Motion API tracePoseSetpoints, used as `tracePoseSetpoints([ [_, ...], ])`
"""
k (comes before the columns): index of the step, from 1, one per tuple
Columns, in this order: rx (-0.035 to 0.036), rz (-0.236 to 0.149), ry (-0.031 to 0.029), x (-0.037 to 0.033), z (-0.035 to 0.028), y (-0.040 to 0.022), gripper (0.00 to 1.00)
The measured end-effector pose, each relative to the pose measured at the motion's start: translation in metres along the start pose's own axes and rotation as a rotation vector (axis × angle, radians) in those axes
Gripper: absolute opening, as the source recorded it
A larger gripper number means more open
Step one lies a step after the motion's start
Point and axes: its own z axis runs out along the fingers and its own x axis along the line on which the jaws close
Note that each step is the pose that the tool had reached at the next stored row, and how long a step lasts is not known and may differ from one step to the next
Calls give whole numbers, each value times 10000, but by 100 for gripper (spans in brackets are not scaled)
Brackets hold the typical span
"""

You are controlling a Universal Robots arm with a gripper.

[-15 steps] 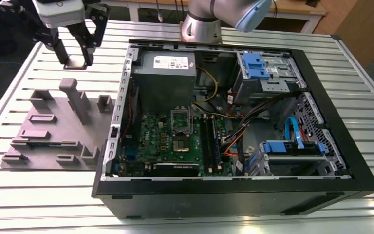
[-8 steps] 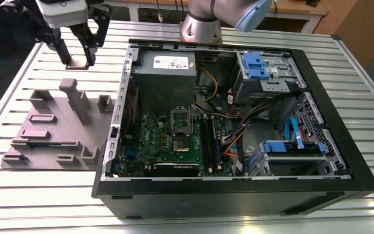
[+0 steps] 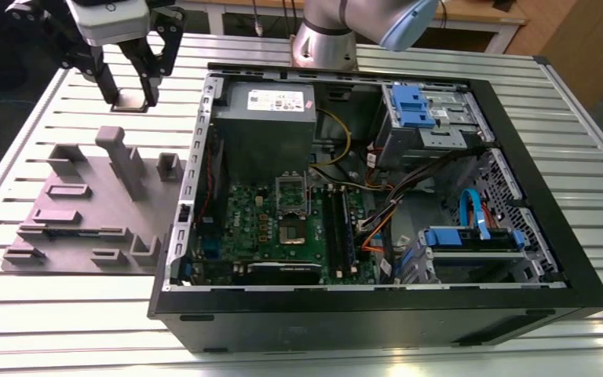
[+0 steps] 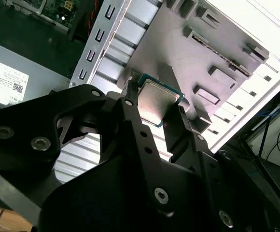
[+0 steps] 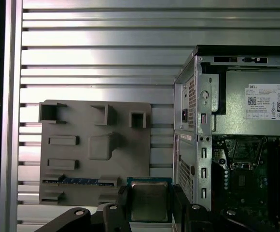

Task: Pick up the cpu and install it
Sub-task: 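Pick up the cpu and move it towards the insertion slot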

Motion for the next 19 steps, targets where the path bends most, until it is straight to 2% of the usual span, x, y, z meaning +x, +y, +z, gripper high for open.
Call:
tracePoseSetpoints([
  [19,0,0,0,-80,-2,1,45],
])
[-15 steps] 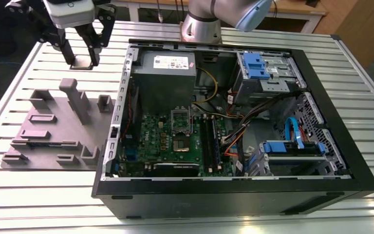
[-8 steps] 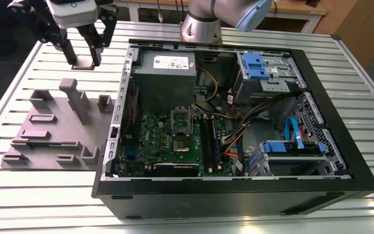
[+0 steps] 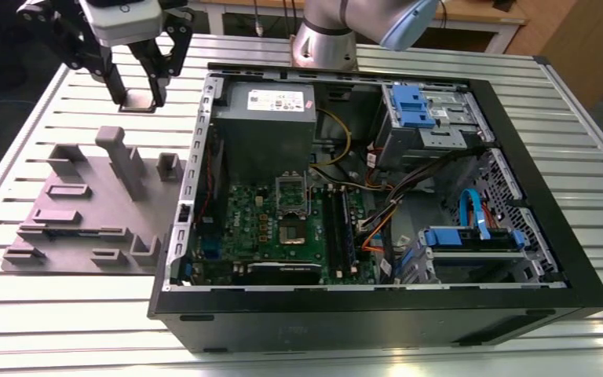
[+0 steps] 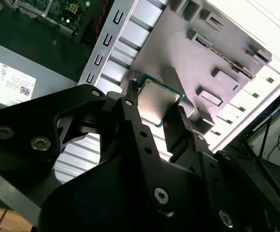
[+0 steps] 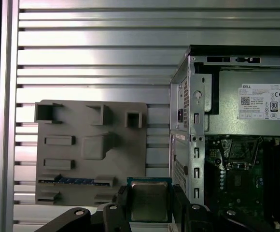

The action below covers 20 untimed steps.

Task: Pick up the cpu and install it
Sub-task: 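Pick up the cpu and move it towards the insertion slot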

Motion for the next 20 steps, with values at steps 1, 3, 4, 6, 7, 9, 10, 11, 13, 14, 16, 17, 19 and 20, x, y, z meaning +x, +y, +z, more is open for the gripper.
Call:
tracePoseSetpoints([
  [1,0,0,1,-4,-1,0,45],
  [3,1,0,1,-16,-1,0,45],
  [4,1,0,1,-22,-1,0,45],
  [6,1,0,1,-32,-1,0,45],
  [7,0,0,0,-38,-1,0,45],
  [9,0,0,0,-53,-1,0,45],
  [10,0,0,0,-60,-2,0,45],
  [11,0,1,0,-67,-2,1,45],
  [13,0,1,0,-80,-2,1,45],
  [14,1,0,1,-87,-3,1,45],
  [16,1,0,0,-101,-3,1,45],
  [17,0,0,0,-107,-2,1,45],
  [19,1,1,0,-121,-3,1,45],
  [20,0,0,0,-128,-3,1,45],
])
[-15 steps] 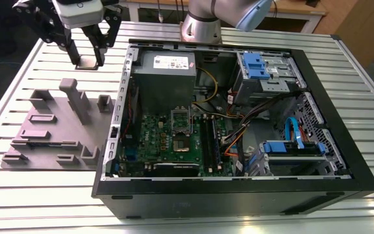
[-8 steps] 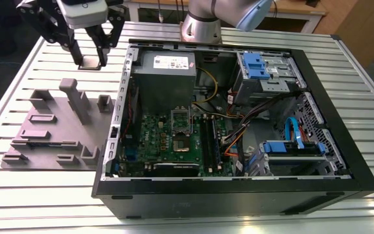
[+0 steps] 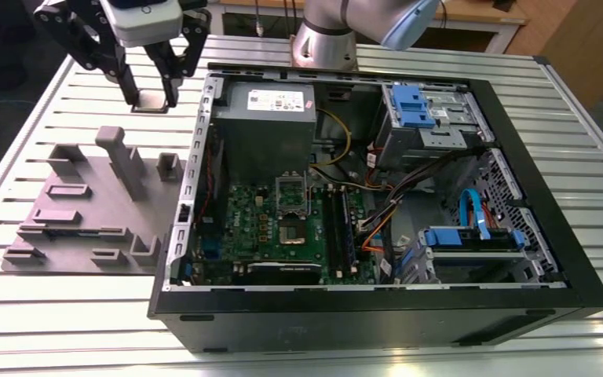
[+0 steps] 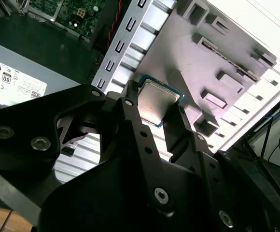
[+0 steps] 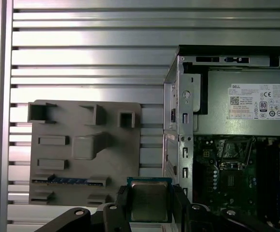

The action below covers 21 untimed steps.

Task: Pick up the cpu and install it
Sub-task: 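Pick up the cpu and move it towards the insertion slot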

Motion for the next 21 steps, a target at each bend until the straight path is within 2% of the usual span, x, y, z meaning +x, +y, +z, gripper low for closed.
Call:
tracePoseSetpoints([
  [21,0,0,0,-140,-4,1,45],
])
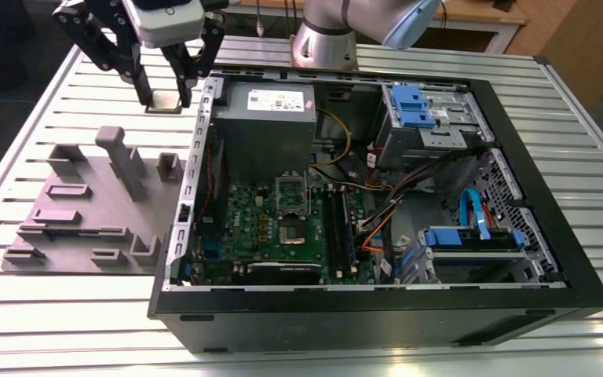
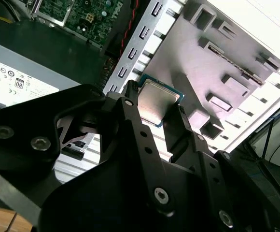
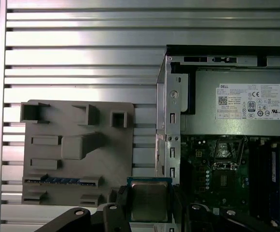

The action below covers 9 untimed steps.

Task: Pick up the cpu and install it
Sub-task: 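Pick up the cpu and move it towards the insertion slot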

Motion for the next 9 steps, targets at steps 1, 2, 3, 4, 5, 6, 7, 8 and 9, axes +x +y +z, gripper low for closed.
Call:
tracePoseSetpoints([
  [1,0,0,0,-6,0,0,45],
  [2,1,0,1,-12,-1,0,45],
  [3,0,0,0,-18,-1,0,45],
  [4,0,0,0,-25,0,0,45],
  [5,0,0,0,-33,-1,0,45],
  [6,1,0,1,-42,-1,1,45],
  [7,0,0,1,-52,-1,1,45],
  [8,0,1,0,-64,-1,1,45],
  [9,0,1,0,-74,-2,1,45],
])
